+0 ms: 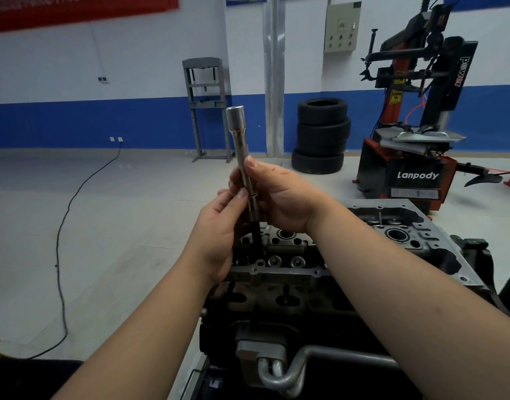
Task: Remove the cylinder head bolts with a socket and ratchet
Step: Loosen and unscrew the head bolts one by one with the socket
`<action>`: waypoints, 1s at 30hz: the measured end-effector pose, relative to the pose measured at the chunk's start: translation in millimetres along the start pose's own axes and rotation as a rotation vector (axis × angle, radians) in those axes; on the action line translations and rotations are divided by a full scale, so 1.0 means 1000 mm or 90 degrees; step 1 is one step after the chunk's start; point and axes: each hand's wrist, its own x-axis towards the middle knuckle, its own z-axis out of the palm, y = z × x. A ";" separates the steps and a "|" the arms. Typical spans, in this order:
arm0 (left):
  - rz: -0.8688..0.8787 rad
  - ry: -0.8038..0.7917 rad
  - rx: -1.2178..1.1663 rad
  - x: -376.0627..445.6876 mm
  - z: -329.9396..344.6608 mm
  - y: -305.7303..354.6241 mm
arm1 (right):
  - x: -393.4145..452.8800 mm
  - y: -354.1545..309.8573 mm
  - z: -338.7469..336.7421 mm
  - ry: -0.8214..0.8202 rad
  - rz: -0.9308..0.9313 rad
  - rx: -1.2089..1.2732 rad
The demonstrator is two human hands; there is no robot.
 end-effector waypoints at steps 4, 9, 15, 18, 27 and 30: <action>0.004 0.013 -0.014 0.000 -0.001 -0.001 | 0.000 -0.002 0.001 0.010 0.008 -0.007; 0.028 0.043 0.051 0.001 0.001 -0.004 | 0.000 -0.002 0.002 0.021 -0.018 0.010; 0.006 -0.008 0.023 0.002 -0.003 -0.002 | 0.001 -0.001 0.001 0.028 -0.002 -0.024; 0.011 0.014 0.010 0.001 0.000 -0.001 | 0.001 -0.001 0.000 0.024 0.013 -0.027; 0.021 0.003 0.042 0.004 -0.001 -0.004 | 0.001 0.001 0.001 0.033 -0.023 0.005; 0.011 -0.013 0.025 0.003 -0.003 -0.003 | 0.001 0.000 0.000 0.022 -0.009 0.003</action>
